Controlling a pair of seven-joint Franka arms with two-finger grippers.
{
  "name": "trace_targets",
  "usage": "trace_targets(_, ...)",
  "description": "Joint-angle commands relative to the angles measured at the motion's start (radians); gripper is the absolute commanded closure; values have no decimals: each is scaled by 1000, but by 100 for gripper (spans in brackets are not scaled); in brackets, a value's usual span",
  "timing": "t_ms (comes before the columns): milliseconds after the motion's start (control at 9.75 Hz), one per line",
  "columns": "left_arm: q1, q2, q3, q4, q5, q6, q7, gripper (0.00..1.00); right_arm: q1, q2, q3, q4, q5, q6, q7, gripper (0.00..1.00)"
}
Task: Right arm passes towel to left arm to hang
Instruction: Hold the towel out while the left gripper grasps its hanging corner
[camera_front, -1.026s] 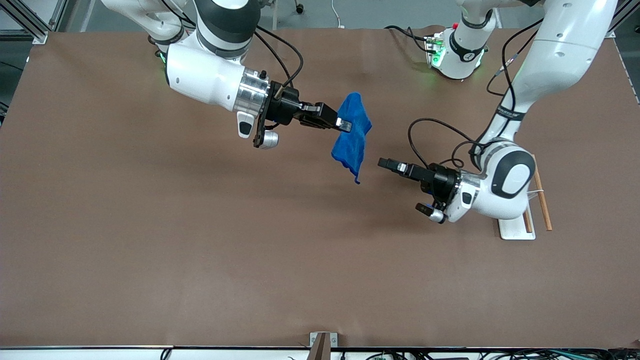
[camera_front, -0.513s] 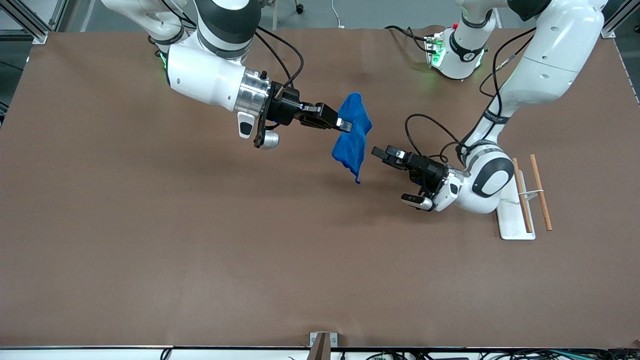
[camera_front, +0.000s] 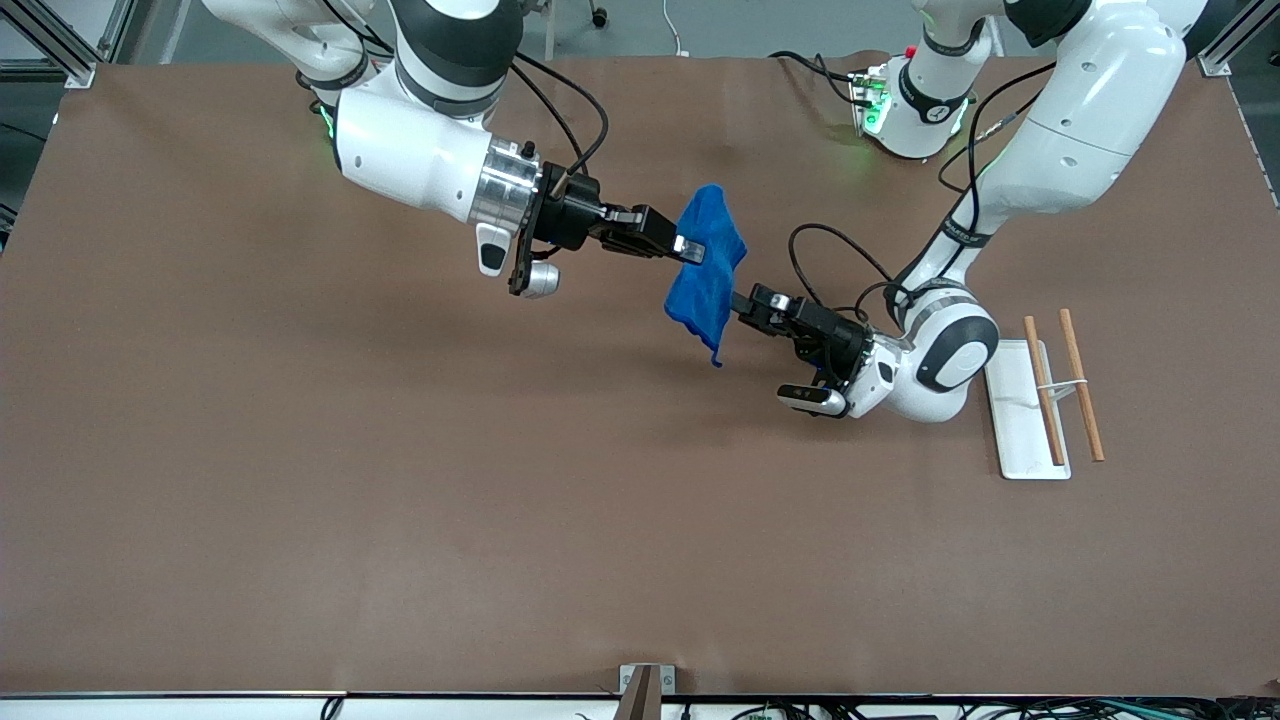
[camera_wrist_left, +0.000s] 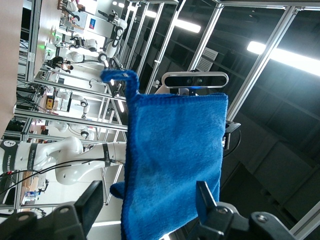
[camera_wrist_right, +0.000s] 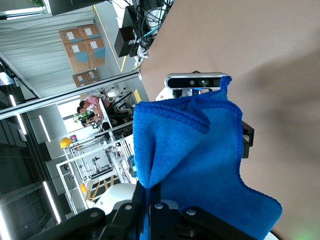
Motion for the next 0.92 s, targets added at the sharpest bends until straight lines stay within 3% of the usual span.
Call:
trace_targets(0,-7,26,2,-1,-23,9,28,29,5,4,7,8,26,18,-8,100)
trace_targets(308,-27,26,-2,2,-76,9,28,32,5,4,7,8,26,18,-6,100)
trace_targets(410,-27,26,-2,2,-76,9,28,37,5,4,7,8,26,18,-8,100)
trace_targets(615,-23,24,-2,2,-76,9,19,63,5,4,7,8,26,18,-8,100)
trace_targets(821,-17,22,-2,5,-74,9,13,69,5,4,7,8,26,18,-6,100)
